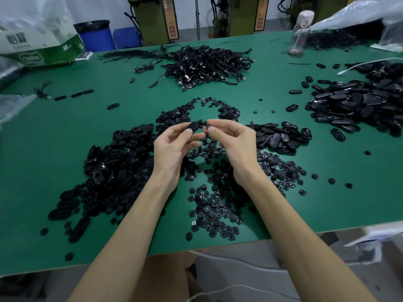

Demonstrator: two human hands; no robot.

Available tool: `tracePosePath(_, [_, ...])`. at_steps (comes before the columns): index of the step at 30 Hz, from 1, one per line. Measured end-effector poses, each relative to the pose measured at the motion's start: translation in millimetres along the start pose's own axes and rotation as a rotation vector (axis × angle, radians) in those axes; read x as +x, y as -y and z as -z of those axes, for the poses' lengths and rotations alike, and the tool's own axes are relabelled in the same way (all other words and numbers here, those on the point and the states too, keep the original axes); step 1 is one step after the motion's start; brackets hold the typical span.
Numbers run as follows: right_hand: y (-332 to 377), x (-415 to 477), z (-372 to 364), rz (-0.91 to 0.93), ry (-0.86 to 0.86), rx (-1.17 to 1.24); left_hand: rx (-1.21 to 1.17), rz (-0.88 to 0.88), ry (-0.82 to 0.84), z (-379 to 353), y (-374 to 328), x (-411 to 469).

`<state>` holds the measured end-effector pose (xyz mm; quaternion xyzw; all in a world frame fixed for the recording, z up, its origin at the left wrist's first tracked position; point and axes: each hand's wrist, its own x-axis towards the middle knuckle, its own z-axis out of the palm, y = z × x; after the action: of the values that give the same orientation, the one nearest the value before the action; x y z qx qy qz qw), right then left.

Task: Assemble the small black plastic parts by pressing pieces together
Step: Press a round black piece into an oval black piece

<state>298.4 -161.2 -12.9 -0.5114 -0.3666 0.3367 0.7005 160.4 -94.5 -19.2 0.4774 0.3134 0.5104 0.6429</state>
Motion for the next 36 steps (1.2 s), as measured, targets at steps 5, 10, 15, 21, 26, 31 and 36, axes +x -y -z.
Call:
tracePosePath(5, [-2.3, 0.9, -0.8, 0.025, -0.029, -0.020, -0.018, -0.006, 0.015, 1.5, 1.8, 1.8])
tracePosePath(10, [-4.6, 2.6, -0.3, 0.040, -0.066, -0.086, 0.032, -0.036, 0.039, 1.9, 4.1, 0.9])
tracePosePath(15, [-3.9, 0.9, -2.1, 0.077, -0.057, -0.177, 0.116, -0.089, 0.051, -0.4, 4.7, -2.2])
tracePosePath(21, [-2.9, -1.4, -3.1, 0.134, -0.053, -0.306, 0.216, -0.151, 0.040, -2.4, 5.4, -4.1])
tracePosePath(26, [-2.9, -2.3, -5.5, 0.155, -0.059, -0.405, 0.270, -0.178, 0.050, -2.5, 5.7, -4.0])
tracePosePath(31, [-2.6, -1.7, -5.1, 0.184, -0.068, -0.434, 0.275, -0.181, 0.069, -2.3, 6.0, -4.7])
tracePosePath(36, [-2.6, -2.9, -6.5, 0.199, -0.064, -0.436, 0.275, -0.184, 0.086, -2.1, 7.7, -5.1])
